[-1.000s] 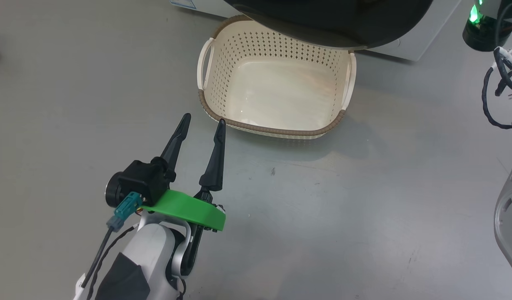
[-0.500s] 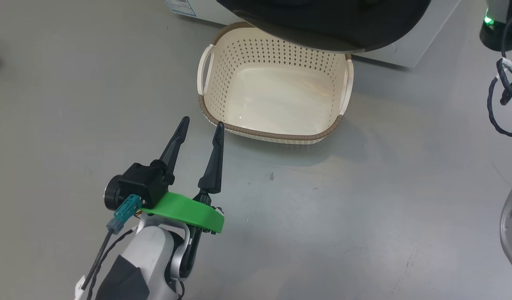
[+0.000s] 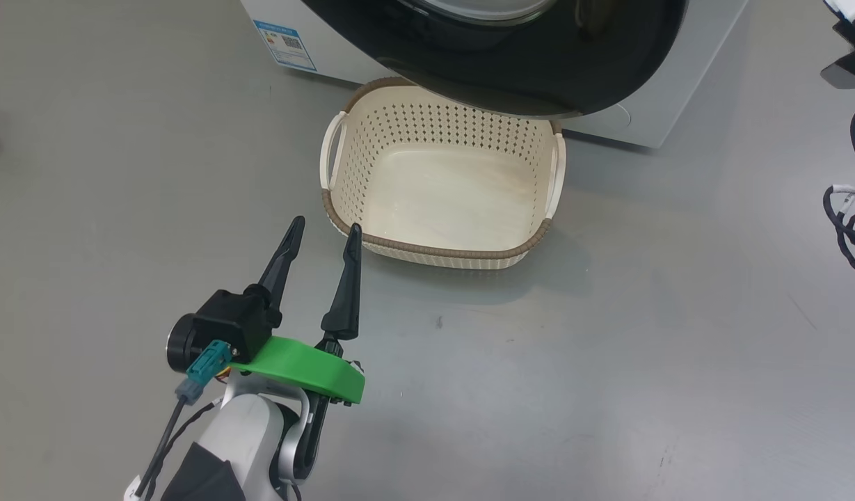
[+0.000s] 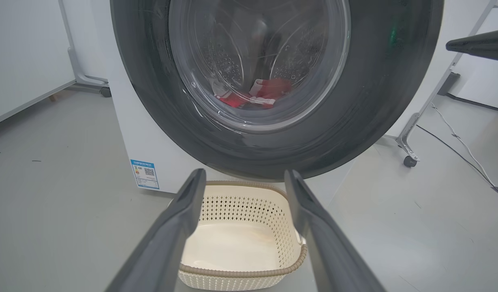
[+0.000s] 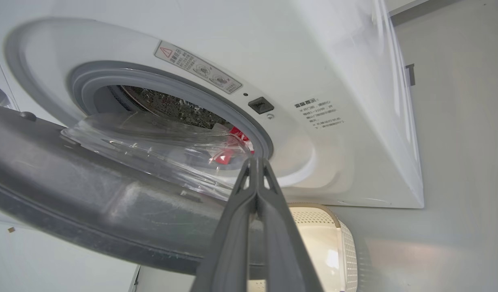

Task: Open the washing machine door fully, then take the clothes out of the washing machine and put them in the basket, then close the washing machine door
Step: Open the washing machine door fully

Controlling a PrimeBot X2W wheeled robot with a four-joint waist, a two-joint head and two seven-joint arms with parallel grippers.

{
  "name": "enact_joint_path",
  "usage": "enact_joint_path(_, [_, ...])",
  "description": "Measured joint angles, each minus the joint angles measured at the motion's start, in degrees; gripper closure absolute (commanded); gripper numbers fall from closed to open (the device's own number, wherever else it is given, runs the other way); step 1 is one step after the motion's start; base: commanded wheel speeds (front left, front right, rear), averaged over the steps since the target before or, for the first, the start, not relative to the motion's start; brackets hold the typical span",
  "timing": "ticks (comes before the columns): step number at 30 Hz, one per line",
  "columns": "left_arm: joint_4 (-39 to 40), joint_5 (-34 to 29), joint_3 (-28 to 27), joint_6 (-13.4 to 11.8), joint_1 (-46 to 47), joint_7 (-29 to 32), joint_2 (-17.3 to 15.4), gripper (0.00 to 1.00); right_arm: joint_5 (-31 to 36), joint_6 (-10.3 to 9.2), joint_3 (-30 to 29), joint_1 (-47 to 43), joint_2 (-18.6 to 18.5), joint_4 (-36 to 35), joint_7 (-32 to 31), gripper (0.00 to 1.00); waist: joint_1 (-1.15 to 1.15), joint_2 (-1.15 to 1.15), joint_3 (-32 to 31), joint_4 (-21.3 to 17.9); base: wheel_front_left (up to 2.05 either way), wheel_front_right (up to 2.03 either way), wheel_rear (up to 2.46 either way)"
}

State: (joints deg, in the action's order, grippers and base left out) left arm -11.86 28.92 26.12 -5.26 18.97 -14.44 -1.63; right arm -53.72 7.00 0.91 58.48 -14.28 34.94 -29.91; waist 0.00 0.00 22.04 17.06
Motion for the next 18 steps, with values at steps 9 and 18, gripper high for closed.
enact_joint_path(9, [-0.24,-0.92,-2.38,0.00,-1.74,0.00,-0.08,0.00,9.38,-0.01,7.45,-7.05,-1.99,-7.97,12.78,1.00,0.00,0.00,-2.91,-1.84,0.00,0.00,0.00])
enact_joint_path(18, [0.13,-2.83,-7.27,-0.01,-1.87,0.00,-0.09,0.00,16.21,-0.01,14.60,-15.71,-3.21,-14.29,24.42,0.00,0.00,0.00,-3.87,-4.29,0.00,0.00,0.00])
